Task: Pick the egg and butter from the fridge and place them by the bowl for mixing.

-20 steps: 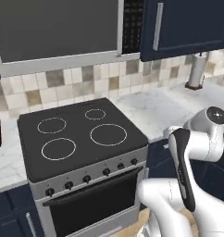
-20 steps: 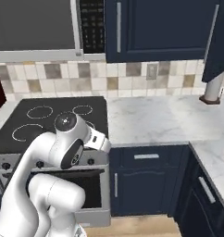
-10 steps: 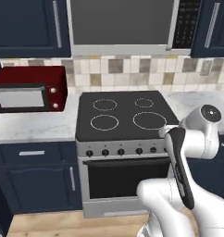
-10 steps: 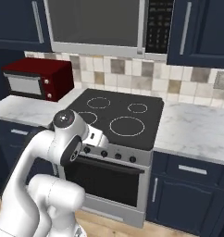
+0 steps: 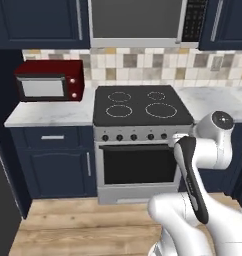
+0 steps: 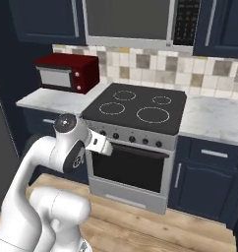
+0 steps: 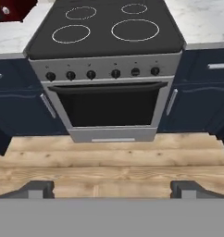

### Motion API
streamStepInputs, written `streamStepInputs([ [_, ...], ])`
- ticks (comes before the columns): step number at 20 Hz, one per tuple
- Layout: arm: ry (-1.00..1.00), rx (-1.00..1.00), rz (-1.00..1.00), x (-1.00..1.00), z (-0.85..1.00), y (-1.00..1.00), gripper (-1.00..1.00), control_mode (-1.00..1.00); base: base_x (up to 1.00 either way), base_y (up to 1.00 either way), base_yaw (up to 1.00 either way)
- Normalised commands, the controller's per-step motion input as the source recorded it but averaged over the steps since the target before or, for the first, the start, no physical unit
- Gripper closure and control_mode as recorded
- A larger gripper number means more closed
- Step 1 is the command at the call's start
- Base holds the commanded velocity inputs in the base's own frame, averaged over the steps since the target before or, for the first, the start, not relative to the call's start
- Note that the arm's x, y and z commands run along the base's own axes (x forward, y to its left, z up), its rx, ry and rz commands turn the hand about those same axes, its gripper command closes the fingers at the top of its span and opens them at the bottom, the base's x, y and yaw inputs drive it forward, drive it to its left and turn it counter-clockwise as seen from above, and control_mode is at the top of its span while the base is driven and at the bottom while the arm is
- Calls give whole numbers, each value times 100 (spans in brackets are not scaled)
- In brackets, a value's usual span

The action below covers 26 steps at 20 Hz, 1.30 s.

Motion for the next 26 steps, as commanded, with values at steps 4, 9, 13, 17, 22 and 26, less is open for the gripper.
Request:
streamStepInputs([
  [4,0,0,0,0,0,0,-100,100,-66,68,0],
  [9,0,0,0,0,0,0,-100,100,-50,83,0],
  [13,0,0,0,0,0,0,-100,100,-36,89,0],
  [17,0,0,0,0,0,0,-100,100,-17,91,0],
  [22,0,0,0,0,0,0,-100,100,-6,92,0],
  [26,0,0,0,0,0,0,-100,100,-16,87,0],
])
